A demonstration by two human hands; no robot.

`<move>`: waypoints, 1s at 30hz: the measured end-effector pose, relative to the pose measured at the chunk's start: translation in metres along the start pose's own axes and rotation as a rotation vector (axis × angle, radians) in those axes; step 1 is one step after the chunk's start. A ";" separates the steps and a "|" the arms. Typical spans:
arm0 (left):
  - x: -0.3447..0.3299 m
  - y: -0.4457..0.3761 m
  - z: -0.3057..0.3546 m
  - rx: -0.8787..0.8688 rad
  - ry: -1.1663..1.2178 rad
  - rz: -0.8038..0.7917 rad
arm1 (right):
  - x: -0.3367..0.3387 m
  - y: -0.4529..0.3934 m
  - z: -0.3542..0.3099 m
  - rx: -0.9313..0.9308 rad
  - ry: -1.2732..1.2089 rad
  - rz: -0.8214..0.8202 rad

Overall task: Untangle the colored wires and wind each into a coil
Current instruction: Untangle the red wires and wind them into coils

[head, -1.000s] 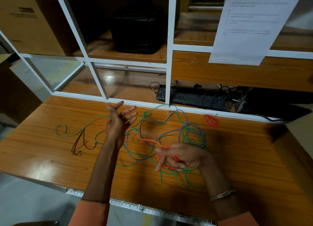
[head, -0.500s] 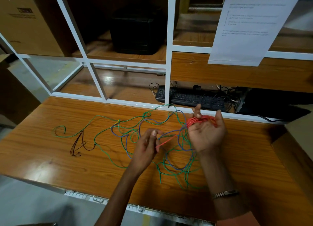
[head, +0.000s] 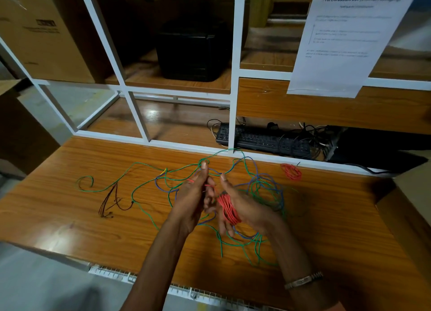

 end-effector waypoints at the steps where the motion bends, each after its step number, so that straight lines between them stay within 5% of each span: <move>1: 0.006 -0.001 -0.004 0.041 0.049 0.032 | -0.001 0.006 -0.001 -0.002 0.016 -0.021; 6: 0.008 0.001 -0.014 0.170 0.330 0.020 | -0.005 0.015 -0.010 0.162 -0.149 -0.154; 10: 0.005 0.001 -0.025 0.245 0.663 -0.019 | -0.001 0.019 -0.019 0.304 -0.556 -0.217; 14: 0.000 0.009 -0.037 0.245 0.657 -0.013 | 0.015 0.023 -0.037 0.478 -0.926 -0.221; 19: 0.009 0.010 -0.040 0.083 0.243 0.062 | 0.039 0.018 -0.031 0.469 -1.171 -0.011; 23: 0.011 0.012 -0.024 -0.282 -0.141 0.042 | 0.051 0.012 -0.021 0.462 -1.392 0.142; 30: -0.012 0.024 -0.007 -0.743 -0.677 -0.080 | 0.050 0.009 -0.016 0.341 -1.260 0.253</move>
Point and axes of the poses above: each hand's wrist, its own y-axis away from the middle knuckle, its own x-axis out of the back of the hand, z = x × y, the point moved 8 cm from there along -y, towards the middle knuckle, and after that the axes turned 6 degrees about y, right-handed, at the moved point
